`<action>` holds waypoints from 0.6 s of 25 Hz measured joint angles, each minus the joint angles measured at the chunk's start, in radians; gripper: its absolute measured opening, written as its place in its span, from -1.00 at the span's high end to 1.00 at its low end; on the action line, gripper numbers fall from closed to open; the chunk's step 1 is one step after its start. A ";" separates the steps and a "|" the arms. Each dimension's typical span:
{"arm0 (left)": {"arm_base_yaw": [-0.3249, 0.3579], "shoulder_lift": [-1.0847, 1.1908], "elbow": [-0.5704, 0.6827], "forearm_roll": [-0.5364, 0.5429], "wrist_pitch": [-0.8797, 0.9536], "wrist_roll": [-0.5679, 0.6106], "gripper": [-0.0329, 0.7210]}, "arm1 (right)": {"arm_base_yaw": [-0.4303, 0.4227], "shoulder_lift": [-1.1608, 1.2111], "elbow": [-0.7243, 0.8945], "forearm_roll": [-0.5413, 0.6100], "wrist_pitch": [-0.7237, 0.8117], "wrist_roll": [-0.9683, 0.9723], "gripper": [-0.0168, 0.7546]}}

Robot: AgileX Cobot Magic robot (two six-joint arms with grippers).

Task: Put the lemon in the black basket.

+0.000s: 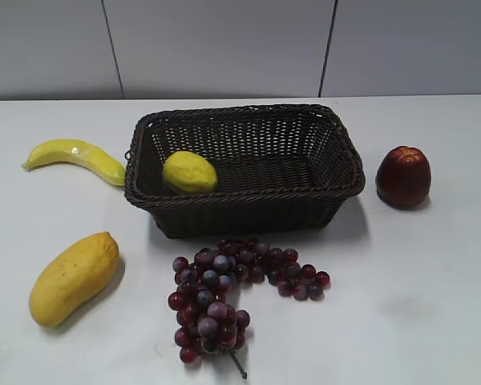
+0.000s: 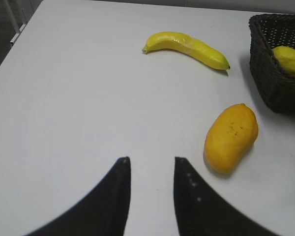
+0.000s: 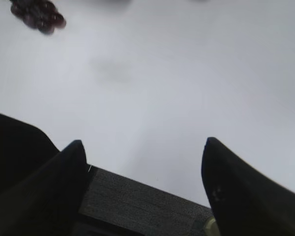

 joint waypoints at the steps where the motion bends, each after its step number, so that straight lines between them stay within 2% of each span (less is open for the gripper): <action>1: 0.000 0.000 0.000 0.000 0.000 0.000 0.28 | 0.000 -0.047 0.061 0.000 -0.012 0.000 -0.58; 10: 0.000 0.000 0.000 0.000 0.000 0.000 0.28 | 0.000 -0.453 0.347 0.015 -0.127 0.000 -0.57; 15: 0.000 0.000 0.000 0.000 0.000 0.000 0.28 | 0.000 -0.570 0.366 0.021 -0.136 0.000 -0.56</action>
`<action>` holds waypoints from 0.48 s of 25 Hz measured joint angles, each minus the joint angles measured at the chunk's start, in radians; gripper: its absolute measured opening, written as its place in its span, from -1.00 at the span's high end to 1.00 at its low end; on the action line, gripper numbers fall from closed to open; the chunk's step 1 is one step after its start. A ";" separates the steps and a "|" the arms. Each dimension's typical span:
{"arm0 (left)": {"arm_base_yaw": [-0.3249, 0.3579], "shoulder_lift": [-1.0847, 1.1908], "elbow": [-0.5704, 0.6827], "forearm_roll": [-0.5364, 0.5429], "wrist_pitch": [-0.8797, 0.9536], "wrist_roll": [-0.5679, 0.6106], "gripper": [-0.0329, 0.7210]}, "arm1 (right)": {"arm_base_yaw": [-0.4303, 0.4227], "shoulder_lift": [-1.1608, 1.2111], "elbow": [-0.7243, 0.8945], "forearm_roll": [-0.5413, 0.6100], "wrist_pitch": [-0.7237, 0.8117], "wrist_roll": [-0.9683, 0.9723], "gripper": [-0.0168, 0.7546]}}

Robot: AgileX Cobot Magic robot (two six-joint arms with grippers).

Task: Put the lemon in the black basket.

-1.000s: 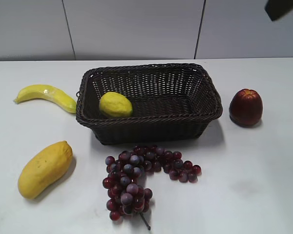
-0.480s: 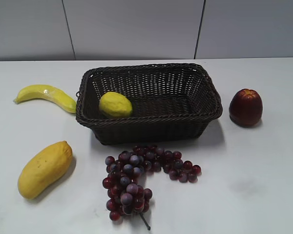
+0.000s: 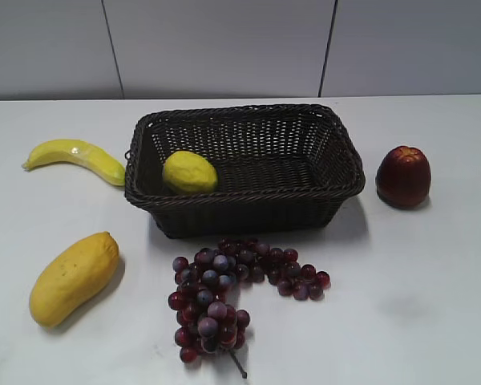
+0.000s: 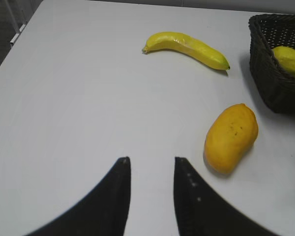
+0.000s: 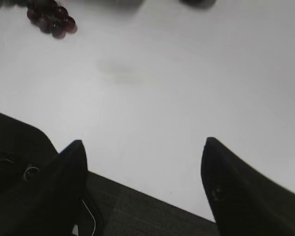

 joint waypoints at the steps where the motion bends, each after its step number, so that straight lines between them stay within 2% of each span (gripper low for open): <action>1: 0.000 0.000 0.000 0.000 0.000 0.000 0.28 | 0.000 -0.011 0.001 0.002 -0.001 0.000 -0.56; 12: 0.000 0.000 0.000 0.000 0.000 0.000 0.28 | -0.001 -0.028 0.002 0.005 -0.002 0.000 -0.56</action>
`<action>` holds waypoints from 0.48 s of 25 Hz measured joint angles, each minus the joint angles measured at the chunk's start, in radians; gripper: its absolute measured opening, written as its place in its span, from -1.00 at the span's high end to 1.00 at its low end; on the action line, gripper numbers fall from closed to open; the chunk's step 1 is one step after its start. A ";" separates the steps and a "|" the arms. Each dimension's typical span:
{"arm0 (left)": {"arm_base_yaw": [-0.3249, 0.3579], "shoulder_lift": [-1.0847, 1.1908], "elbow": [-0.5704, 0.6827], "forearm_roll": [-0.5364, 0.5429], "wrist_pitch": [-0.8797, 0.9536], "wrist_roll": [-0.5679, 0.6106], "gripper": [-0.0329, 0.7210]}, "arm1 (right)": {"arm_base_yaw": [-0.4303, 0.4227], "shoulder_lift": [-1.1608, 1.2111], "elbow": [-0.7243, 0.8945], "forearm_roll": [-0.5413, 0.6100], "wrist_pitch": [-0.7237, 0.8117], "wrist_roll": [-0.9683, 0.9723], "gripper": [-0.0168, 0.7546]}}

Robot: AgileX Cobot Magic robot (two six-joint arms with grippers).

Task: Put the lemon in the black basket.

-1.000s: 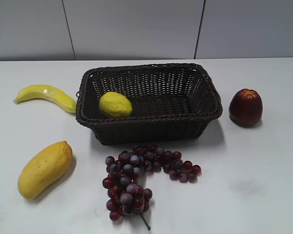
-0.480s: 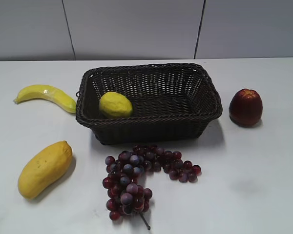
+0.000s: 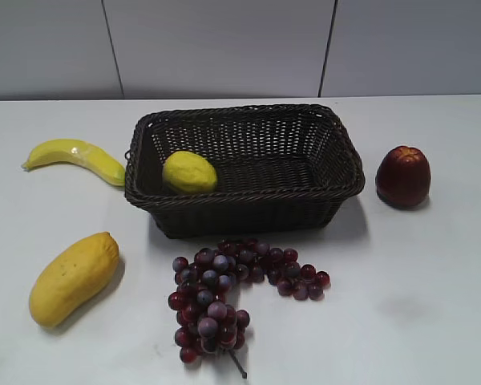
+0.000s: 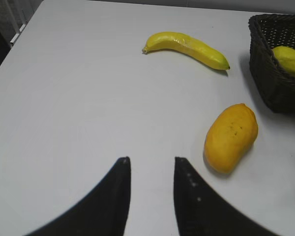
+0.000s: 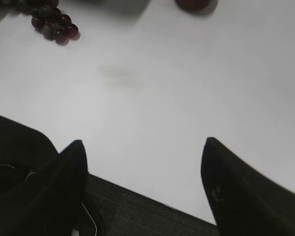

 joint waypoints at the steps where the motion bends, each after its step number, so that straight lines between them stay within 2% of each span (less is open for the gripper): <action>1: 0.000 0.000 0.000 0.000 0.000 0.000 0.28 | -0.005 -0.011 0.000 0.000 0.000 0.000 -0.56; 5: 0.000 0.000 0.000 0.000 0.000 0.000 0.28 | -0.098 -0.098 0.000 0.001 -0.001 0.000 -0.56; 12: 0.000 0.000 0.000 0.000 0.000 0.000 0.28 | -0.356 -0.309 0.000 0.004 -0.002 0.000 -0.56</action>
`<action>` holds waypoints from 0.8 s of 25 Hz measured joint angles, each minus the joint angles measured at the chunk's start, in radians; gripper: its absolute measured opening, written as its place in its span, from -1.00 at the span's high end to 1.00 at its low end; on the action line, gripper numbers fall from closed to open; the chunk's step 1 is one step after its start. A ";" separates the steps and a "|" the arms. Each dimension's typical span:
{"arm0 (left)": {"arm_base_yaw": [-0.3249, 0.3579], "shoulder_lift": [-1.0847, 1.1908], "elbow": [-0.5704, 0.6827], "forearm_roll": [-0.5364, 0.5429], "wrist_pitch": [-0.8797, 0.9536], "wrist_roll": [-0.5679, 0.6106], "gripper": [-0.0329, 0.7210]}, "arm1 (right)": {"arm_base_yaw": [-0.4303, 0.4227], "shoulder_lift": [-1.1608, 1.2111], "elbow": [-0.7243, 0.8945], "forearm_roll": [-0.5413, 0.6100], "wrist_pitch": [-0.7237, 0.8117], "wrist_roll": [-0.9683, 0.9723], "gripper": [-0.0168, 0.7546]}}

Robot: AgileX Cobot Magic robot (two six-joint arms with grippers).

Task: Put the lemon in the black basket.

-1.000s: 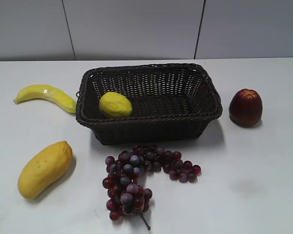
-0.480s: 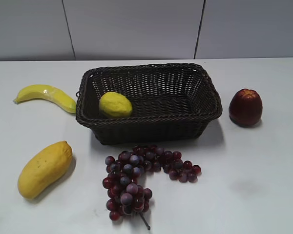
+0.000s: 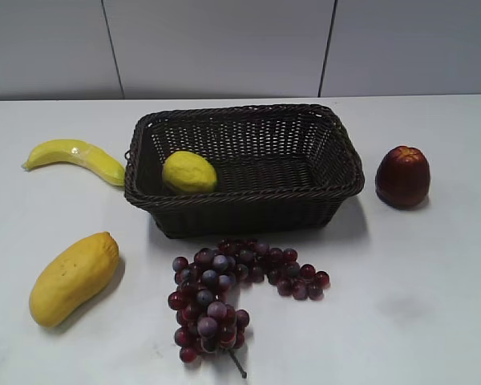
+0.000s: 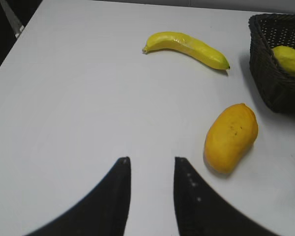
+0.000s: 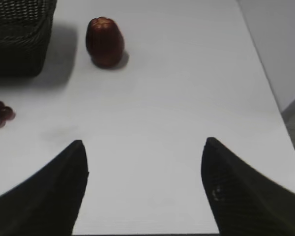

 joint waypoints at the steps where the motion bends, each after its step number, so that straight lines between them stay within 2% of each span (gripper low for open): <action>1: 0.000 0.000 0.000 -0.001 0.000 0.000 0.28 | -0.015 -0.004 0.000 0.003 0.000 0.001 -0.56; 20: 0.000 0.000 0.000 -0.001 0.000 0.000 0.28 | -0.028 -0.005 0.000 0.057 0.000 0.002 -0.56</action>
